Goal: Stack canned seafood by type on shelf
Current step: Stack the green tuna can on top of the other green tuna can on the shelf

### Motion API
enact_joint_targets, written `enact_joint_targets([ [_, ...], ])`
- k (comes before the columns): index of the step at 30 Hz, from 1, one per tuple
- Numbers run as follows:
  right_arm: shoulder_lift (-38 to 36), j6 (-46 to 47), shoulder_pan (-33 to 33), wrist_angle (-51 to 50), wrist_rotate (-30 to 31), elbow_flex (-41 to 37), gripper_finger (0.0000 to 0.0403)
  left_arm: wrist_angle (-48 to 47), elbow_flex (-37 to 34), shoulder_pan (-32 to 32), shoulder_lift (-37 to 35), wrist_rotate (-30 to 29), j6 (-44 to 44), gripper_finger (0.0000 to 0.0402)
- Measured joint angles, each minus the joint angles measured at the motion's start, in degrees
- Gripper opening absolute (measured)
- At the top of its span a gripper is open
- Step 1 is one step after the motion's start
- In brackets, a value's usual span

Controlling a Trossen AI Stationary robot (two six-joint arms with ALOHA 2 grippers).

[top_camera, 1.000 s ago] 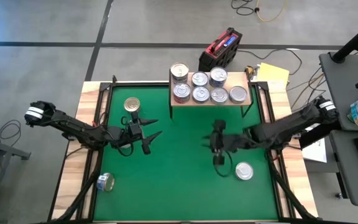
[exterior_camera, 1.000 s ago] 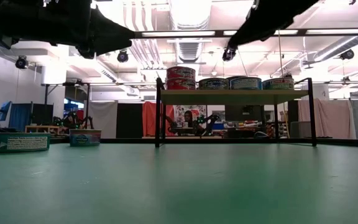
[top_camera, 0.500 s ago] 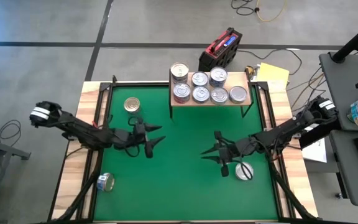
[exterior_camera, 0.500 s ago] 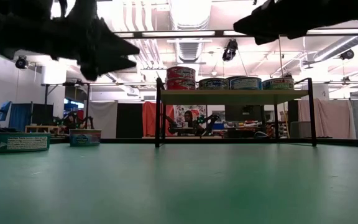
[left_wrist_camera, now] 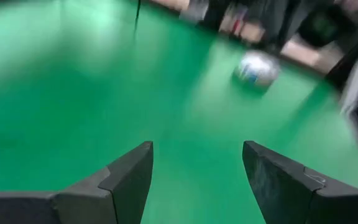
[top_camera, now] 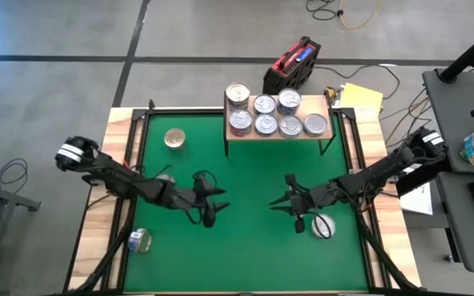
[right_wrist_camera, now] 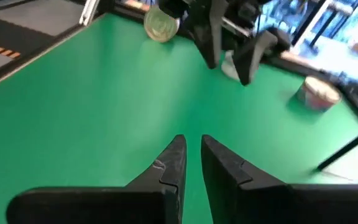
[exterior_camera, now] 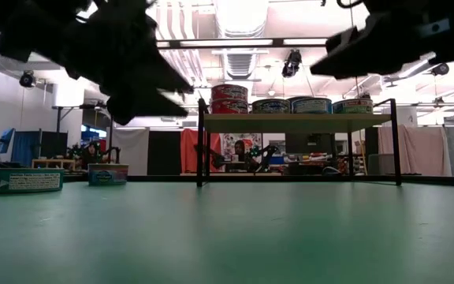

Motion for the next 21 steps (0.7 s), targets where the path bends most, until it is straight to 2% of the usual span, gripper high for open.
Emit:
enact_joint_targets([
  [4, 0.0, 6.4, 0.0, -3.8, 0.0, 0.0, 0.0038, -19.1, 7.5, -0.1, 2.2, 0.0, -6.2, 0.0233],
  [7, -0.7, 15.0, 0.0, -12.5, 0.0, 1.1, 0.0038, -27.0, 11.1, -0.2, 4.2, -0.6, -7.7, 0.0233],
  [11, -1.4, 30.4, 0.0, -33.4, -0.6, 5.1, 0.0038, -27.7, 12.5, -0.2, 6.1, -0.7, -6.6, 0.0233],
  [14, -1.4, 38.6, 0.5, -46.5, -1.0, 8.5, 0.0038, -27.7, 12.7, -0.3, 6.8, -0.9, -5.8, 0.0233],
  [18, -1.4, 43.5, 1.6, -58.0, -2.3, 13.3, 0.0038, -28.0, 12.9, -0.3, 7.3, -1.9, -4.6, 0.0233],
  [21, -1.4, 46.0, 2.9, -62.1, -5.0, 17.8, 0.0038, -28.0, 12.9, -0.3, 7.3, -2.1, -4.1, 0.0233],
])
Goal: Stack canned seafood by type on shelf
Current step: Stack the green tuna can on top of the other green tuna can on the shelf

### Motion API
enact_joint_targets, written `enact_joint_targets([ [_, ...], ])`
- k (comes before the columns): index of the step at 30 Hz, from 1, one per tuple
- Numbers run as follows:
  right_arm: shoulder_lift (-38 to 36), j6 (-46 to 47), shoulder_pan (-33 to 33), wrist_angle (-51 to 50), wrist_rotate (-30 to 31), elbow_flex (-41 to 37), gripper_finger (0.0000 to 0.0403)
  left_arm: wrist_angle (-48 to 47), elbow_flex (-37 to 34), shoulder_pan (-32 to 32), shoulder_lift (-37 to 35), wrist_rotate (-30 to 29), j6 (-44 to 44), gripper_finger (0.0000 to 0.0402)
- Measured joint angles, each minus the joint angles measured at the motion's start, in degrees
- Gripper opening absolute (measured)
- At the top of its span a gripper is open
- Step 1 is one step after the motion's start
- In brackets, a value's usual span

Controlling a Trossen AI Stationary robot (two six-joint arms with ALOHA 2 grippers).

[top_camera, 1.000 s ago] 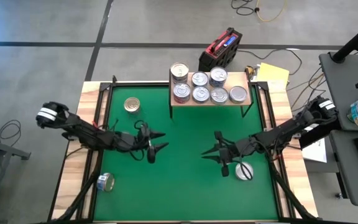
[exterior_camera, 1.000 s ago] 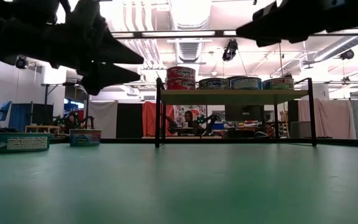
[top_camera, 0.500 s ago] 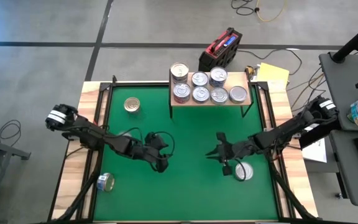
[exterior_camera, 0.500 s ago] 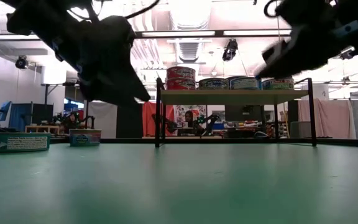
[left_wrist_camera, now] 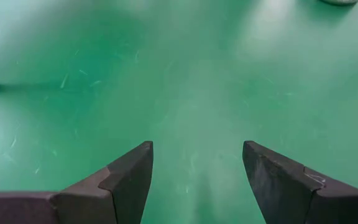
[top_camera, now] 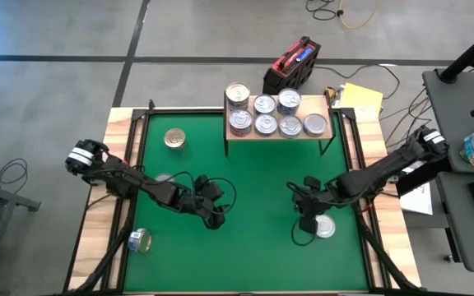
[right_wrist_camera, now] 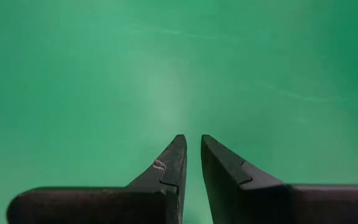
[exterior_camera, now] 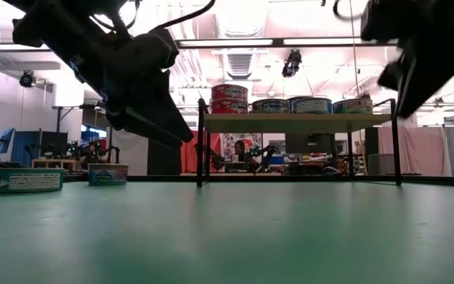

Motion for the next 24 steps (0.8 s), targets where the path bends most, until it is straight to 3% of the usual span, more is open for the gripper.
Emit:
enact_joint_targets([
  [10, 0.0, 10.9, 7.2, -13.5, -16.3, 10.8, 0.0038, -0.2, 0.3, 0.0, -0.1, -3.5, 2.7, 0.0233],
  [18, -0.4, 19.6, 8.1, -14.1, -24.3, 7.4, 0.0032, -1.4, 3.5, -0.2, -0.2, -3.5, 8.1, 0.0233],
  [24, -2.3, 24.3, 8.7, -16.1, -25.4, 2.3, 0.001, -1.9, 4.9, -0.2, -0.2, -3.6, 12.2, 0.0233],
])
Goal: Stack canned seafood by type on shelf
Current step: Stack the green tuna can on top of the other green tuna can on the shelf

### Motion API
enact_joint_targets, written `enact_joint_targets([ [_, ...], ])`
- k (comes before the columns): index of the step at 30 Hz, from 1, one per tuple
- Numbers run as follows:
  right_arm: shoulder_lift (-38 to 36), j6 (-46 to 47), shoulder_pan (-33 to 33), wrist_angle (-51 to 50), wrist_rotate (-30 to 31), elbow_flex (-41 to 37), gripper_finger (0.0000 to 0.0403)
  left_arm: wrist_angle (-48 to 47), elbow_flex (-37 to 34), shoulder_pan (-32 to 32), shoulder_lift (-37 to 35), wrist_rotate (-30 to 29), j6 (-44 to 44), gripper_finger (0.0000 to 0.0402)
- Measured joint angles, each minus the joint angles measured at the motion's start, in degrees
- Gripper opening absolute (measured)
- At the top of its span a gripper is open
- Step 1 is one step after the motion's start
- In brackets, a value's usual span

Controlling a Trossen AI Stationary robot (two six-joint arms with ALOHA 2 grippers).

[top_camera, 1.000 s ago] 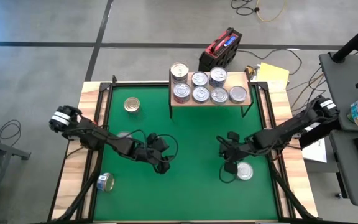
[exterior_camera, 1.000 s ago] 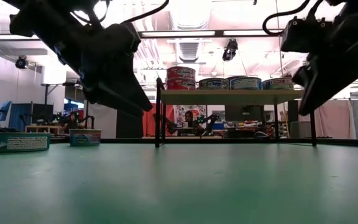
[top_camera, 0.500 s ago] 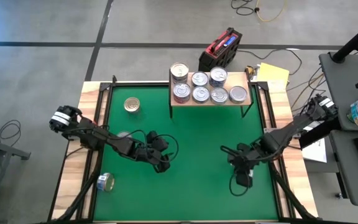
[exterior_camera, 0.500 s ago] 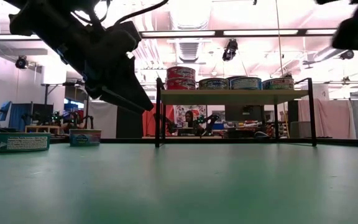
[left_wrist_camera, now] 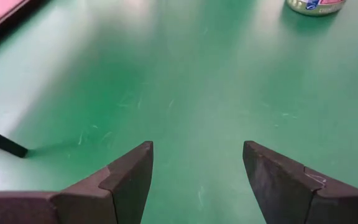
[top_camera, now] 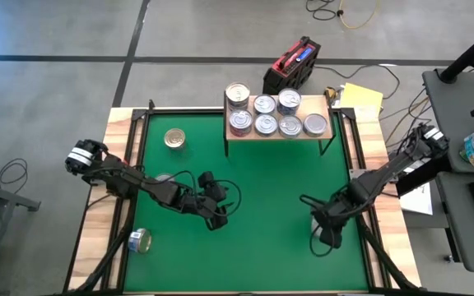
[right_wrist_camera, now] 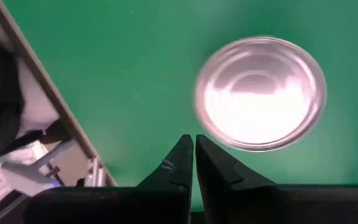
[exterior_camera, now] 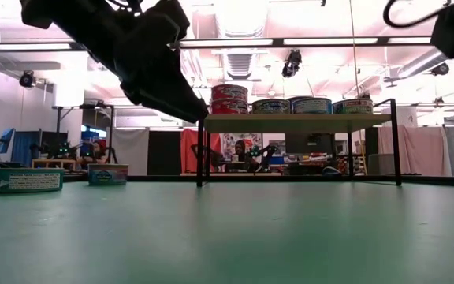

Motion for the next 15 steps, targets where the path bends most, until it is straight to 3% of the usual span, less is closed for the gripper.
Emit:
enact_joint_targets([
  [15, -1.4, 4.1, 0.0, 0.3, 9.1, -8.0, 0.0009, -0.1, 0.0, 0.0, 0.0, -2.4, 1.2, 0.0233],
])
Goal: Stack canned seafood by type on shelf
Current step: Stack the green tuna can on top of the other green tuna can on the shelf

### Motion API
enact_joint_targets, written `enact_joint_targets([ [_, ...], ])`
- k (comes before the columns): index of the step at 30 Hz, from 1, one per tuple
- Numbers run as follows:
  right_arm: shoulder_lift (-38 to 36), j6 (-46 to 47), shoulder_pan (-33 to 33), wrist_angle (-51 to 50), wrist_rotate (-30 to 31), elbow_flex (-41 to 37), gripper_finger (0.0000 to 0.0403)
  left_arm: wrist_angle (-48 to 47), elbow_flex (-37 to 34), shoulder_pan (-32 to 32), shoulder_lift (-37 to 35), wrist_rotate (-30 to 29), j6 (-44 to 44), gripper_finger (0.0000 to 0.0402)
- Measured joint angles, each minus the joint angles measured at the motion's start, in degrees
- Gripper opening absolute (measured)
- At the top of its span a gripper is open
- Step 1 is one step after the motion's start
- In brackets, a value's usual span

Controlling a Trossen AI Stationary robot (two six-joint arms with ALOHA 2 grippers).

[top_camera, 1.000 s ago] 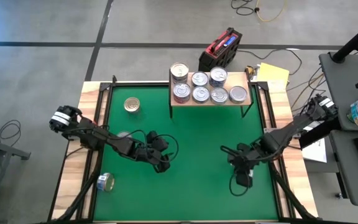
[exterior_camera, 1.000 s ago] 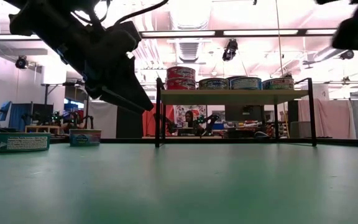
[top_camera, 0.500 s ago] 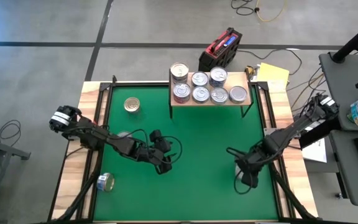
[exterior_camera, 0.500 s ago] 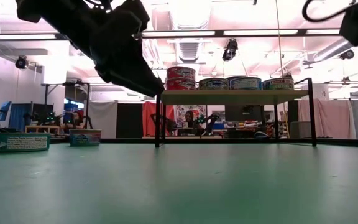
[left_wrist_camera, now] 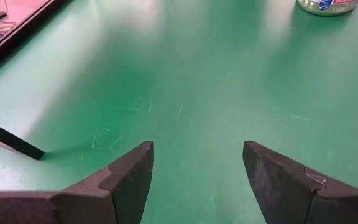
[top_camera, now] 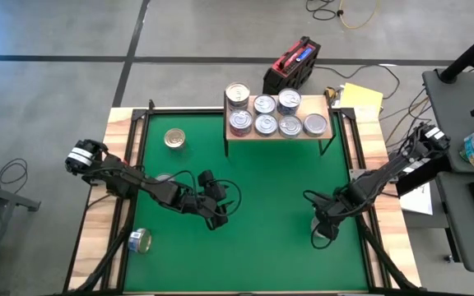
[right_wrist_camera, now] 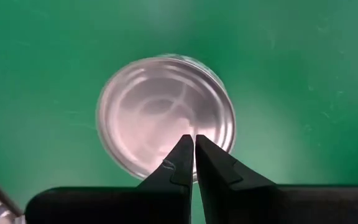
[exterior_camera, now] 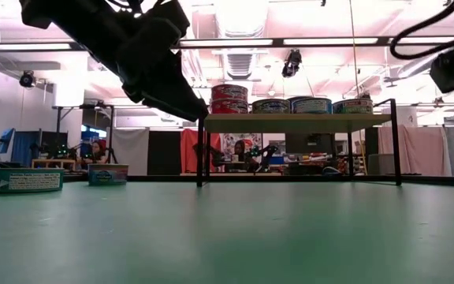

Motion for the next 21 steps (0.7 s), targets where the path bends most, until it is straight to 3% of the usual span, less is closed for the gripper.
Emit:
enact_joint_targets([
  [11, 3.1, -0.7, 0.0, 0.2, 0.2, -0.3, 0.0009, 0.1, 0.0, 0.0, 0.0, 0.0, 0.0, 0.0233],
  [21, 3.9, -3.9, 0.0, 0.3, 6.1, -0.3, 0.0009, 0.2, 0.0, 0.0, 0.0, -0.1, 0.0, 0.0233],
])
